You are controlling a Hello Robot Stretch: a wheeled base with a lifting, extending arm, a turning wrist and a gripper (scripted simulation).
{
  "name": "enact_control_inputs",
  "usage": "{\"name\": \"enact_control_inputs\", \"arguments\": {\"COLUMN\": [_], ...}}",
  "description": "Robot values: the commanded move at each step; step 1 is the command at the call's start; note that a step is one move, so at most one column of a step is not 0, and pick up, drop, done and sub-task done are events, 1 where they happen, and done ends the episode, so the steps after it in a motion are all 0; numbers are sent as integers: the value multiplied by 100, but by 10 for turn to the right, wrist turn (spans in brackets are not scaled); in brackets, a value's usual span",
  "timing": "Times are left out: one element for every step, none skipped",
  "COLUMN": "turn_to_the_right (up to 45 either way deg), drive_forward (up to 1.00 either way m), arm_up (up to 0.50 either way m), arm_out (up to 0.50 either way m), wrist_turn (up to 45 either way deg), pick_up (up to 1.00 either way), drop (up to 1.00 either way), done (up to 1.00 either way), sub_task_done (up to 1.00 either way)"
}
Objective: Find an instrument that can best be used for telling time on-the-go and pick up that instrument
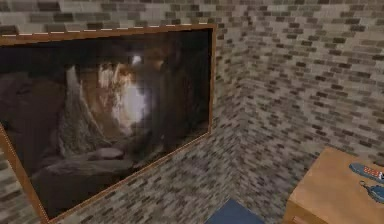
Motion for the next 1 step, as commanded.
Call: {"name": "enact_control_inputs", "arguments": {"turn_to_the_right": [-360], "drive_forward": [0], "arm_up": [0], "arm_out": [0], "wrist_turn": [0], "pick_up": [0], "drop": [0], "done": [0], "sub_task_done": [0]}}
